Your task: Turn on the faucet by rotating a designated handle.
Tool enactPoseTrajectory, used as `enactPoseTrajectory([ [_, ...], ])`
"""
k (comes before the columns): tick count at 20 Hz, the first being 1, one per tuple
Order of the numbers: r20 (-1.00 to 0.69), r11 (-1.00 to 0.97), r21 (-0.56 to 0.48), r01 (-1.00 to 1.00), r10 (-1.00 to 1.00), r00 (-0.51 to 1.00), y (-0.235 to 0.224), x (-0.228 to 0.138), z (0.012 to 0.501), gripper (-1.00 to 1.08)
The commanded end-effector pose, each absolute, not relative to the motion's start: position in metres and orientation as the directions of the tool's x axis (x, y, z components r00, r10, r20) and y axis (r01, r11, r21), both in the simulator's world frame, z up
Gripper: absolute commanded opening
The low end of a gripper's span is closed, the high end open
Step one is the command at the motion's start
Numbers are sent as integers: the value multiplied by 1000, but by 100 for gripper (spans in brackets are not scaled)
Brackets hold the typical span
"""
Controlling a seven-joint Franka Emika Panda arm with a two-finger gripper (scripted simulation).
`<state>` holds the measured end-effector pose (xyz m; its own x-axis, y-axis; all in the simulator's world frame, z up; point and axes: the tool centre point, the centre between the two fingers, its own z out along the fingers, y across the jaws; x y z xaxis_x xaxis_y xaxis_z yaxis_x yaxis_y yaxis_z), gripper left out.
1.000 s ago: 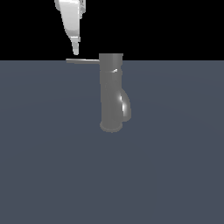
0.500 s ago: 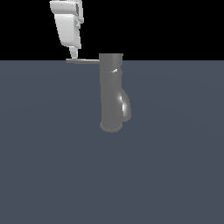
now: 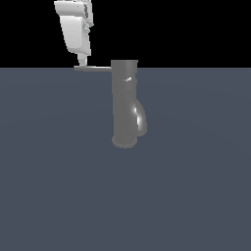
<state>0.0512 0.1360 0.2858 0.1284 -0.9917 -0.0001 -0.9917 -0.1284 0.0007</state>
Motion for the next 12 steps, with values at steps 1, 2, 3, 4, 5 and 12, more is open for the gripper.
enactPoseTrajectory([
  [1, 0, -128, 0, -992, -992, 128, 135, 45, 286, -100],
  [2, 0, -128, 0, -992, -992, 128, 134, 42, 286, -100],
  [3, 0, -128, 0, -992, -992, 128, 134, 40, 286, -100],
  [4, 0, -128, 0, -992, -992, 128, 133, 37, 286, -100],
  [5, 0, -128, 0, -992, -992, 128, 133, 34, 286, -100],
  [12, 0, -128, 0, -992, -992, 128, 129, 14, 286, -100],
])
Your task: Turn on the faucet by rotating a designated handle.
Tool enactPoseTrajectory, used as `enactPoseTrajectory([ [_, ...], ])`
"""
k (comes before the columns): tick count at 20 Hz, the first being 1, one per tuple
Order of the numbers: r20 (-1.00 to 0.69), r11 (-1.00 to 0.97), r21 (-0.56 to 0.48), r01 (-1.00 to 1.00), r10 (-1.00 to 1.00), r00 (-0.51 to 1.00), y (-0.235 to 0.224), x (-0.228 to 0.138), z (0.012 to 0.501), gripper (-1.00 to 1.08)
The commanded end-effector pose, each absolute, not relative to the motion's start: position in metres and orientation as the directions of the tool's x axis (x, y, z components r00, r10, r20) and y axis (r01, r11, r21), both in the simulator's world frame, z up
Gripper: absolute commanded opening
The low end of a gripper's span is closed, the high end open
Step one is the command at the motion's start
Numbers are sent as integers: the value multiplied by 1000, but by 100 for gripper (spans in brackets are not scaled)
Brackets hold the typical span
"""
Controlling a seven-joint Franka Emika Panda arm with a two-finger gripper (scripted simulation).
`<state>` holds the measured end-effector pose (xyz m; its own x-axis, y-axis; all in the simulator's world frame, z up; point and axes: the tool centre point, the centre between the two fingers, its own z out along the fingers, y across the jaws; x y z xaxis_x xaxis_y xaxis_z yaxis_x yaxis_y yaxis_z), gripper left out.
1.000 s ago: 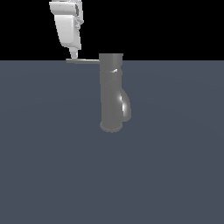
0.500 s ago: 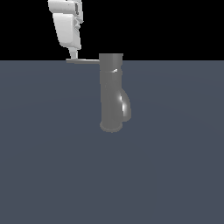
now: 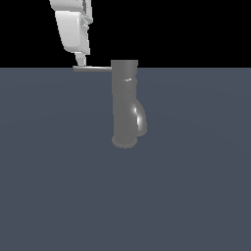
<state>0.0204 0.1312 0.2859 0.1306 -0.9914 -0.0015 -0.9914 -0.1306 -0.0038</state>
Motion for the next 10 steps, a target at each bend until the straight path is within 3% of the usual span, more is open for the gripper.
enactPoseTrajectory([
  [1, 0, -128, 0, -992, -992, 128, 128, 12, 286, -100],
  [10, 0, -128, 0, -992, -992, 128, 122, -15, 286, -100],
])
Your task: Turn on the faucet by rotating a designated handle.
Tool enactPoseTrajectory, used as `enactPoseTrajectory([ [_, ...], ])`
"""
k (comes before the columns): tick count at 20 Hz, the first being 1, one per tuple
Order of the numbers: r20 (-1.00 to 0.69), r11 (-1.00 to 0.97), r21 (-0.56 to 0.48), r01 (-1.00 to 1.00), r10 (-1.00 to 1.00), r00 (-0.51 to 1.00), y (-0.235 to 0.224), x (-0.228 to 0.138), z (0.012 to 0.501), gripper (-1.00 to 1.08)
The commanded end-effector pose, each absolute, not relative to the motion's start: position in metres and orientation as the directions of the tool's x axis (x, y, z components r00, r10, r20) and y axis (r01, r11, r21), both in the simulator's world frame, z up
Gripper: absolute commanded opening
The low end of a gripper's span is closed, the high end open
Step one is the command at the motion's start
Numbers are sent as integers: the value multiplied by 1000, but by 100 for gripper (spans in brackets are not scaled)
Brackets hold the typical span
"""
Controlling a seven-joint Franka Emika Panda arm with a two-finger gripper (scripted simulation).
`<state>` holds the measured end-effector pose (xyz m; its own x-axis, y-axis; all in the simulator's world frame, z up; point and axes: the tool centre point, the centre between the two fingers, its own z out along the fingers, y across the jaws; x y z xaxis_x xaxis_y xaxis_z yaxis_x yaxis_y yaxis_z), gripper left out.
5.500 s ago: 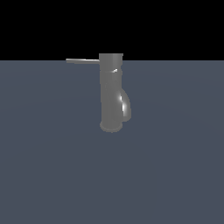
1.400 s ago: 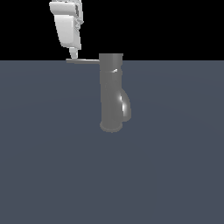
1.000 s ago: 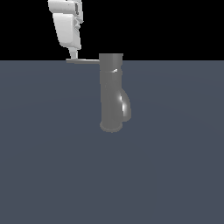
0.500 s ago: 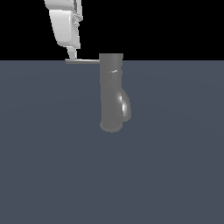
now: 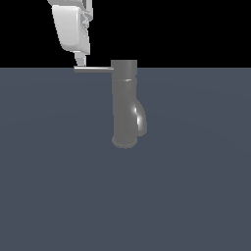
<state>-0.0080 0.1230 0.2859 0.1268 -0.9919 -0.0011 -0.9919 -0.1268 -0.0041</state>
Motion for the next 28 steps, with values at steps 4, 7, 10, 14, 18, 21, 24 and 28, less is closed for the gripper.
enactPoseTrajectory([
  [4, 0, -128, 0, -992, -992, 128, 120, -27, 286, -100],
  [7, 0, -128, 0, -992, -992, 128, 118, -36, 286, -100],
  [10, 0, -128, 0, -992, -992, 128, 117, -42, 286, -100],
  [14, 0, -128, -3, -992, -992, 128, 108, -45, 286, -100],
  [18, 0, -128, -2, -992, -992, 128, 94, -55, 286, -100],
  [21, 0, -128, -2, -992, -992, 128, 84, -62, 286, -100],
  [24, 0, -128, -2, -992, -992, 128, 73, -70, 286, -100],
  [28, 0, -128, -1, -992, -992, 128, 59, -80, 286, -100],
])
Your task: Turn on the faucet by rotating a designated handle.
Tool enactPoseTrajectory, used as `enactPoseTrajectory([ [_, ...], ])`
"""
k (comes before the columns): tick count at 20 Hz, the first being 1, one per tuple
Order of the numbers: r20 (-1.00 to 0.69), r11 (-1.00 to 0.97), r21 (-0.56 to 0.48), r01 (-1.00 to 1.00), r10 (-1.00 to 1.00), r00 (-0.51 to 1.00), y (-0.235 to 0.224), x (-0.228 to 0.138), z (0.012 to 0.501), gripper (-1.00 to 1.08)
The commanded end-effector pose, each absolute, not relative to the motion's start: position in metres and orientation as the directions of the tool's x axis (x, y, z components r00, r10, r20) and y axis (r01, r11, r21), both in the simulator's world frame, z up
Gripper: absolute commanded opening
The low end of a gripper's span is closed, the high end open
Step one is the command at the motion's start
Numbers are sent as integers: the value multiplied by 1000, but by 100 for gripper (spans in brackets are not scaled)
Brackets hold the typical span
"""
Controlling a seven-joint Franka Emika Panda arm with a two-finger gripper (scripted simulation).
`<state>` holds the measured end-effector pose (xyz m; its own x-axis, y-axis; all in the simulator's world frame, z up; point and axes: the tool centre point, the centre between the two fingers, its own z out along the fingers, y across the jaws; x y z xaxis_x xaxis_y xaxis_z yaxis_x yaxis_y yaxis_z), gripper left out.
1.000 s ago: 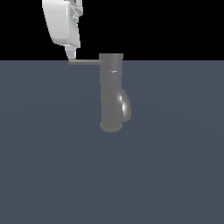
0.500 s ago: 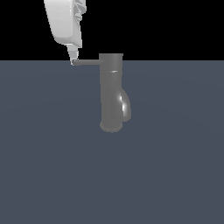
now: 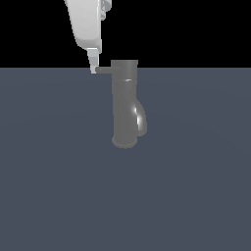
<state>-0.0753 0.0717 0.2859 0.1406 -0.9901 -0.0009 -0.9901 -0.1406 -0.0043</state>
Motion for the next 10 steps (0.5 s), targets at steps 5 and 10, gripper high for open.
enactPoseTrajectory([
  [5, 0, -128, -1, -992, -992, 128, 41, -93, 286, -100],
  [10, 0, -137, -2, -991, -991, 137, 38, -98, 286, -100],
])
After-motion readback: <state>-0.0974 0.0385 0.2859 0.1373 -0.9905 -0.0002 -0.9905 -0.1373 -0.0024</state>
